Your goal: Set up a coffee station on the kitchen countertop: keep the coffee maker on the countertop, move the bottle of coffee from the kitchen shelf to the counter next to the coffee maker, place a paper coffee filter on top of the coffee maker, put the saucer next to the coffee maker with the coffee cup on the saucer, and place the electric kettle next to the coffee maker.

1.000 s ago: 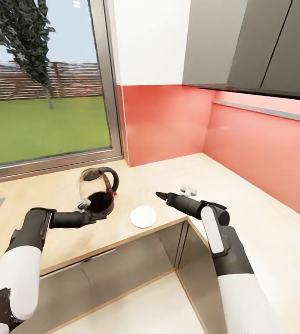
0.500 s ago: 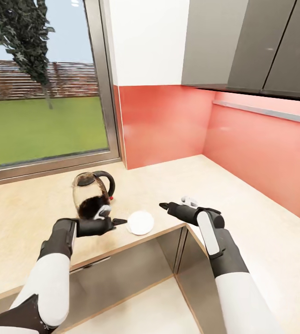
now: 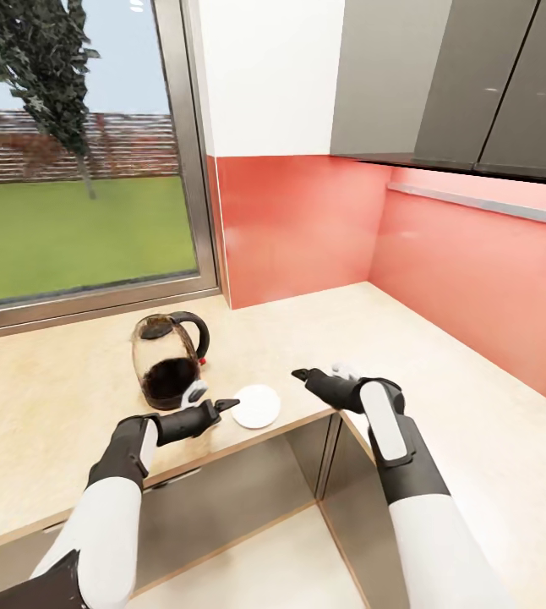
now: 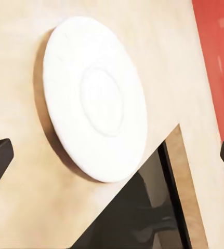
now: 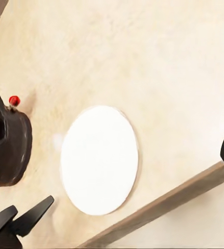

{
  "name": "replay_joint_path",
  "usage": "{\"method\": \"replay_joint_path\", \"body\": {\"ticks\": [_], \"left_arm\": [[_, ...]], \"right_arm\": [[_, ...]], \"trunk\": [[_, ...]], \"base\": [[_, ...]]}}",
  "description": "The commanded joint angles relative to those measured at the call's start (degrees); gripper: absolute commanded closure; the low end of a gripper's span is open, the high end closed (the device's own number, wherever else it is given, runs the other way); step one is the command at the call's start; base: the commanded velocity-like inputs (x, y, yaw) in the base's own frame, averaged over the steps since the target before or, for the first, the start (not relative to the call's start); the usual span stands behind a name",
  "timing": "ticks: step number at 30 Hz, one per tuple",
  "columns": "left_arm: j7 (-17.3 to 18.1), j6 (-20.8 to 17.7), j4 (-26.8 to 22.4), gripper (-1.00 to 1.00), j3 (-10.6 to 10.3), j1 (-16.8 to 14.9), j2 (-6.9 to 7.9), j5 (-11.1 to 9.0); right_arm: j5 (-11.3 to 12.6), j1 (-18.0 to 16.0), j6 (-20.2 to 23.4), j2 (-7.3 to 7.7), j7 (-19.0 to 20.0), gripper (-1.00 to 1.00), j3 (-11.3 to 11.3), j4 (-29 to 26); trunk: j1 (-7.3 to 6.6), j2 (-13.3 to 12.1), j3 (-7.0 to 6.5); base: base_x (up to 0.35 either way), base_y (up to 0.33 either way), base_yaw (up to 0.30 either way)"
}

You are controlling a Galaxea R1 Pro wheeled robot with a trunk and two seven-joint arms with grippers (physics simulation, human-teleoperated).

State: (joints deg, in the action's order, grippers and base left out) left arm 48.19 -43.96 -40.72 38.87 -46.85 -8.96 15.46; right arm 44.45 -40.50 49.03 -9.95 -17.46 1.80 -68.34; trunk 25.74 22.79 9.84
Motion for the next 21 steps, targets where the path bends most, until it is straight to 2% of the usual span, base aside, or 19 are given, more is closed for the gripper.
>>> {"method": "replay_joint_path", "body": {"ticks": [1,5,8,21], "left_arm": [[-0.40,-0.34,-0.07,-1.00,0.43,-0.10,-0.23,0.15],[-2.28,-0.36,-0.06,-1.00,0.42,-0.09,-0.49,-0.46],[-2.69,-0.41,-0.06,-1.00,0.42,-0.08,-0.56,-0.57],[-2.92,-0.51,-0.06,-1.00,0.38,-0.08,-0.95,-0.68]], "right_arm": [[2.51,-0.11,0.19,-0.05,-2.05,-1.00,-0.17,-0.05],[8.01,-0.16,0.19,-0.05,-4.20,-1.00,-1.85,-0.21],[10.19,-0.16,0.19,-0.05,-4.63,-1.00,-2.83,-0.24],[11.23,-0.15,0.11,-0.05,-4.70,-1.00,-3.20,-1.43]], "trunk": [[0.04,0.13,0.13],[0.04,0.13,0.13],[0.04,0.13,0.13],[0.04,0.13,0.13]], "base": [[0.000,0.000,0.000],[0.000,0.000,0.000],[0.000,0.000,0.000],[0.000,0.000,0.001]]}}
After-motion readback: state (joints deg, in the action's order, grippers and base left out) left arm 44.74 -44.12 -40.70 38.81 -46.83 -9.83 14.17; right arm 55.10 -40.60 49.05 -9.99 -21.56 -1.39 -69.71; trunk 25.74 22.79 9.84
